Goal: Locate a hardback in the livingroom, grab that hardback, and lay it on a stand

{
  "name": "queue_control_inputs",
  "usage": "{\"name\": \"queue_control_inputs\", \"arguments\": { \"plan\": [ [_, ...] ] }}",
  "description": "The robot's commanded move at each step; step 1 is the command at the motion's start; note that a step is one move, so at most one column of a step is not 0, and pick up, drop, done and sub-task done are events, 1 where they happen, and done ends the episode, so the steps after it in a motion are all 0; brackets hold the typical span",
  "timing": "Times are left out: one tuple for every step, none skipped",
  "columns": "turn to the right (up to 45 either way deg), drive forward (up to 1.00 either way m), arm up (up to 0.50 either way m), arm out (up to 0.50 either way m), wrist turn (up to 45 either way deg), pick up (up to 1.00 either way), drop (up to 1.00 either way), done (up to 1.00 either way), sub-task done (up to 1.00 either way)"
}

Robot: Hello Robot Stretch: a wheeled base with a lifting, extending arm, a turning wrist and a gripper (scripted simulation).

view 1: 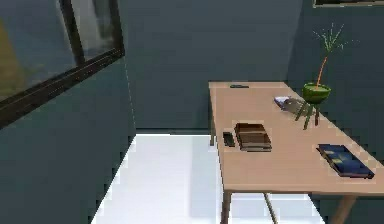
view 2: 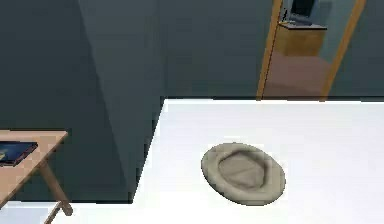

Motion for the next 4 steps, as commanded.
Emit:
{"name": "queue_control_inputs", "arguments": {
  "plan": [
    [-45.0, 0.00, 0.00, 0.00, 0.0, 0.00, 0.00, 0.00, 0.00],
    [-24.0, 0.00, 0.00, 0.00, 0.0, 0.00, 0.00, 0.00, 0.00],
    [45.0, 0.00, 0.00, 0.00, 0.0, 0.00, 0.00, 0.00, 0.00],
    [15.0, 0.00, 0.00, 0.00, 0.0, 0.00, 0.00, 0.00, 0.00]
  ]
}}
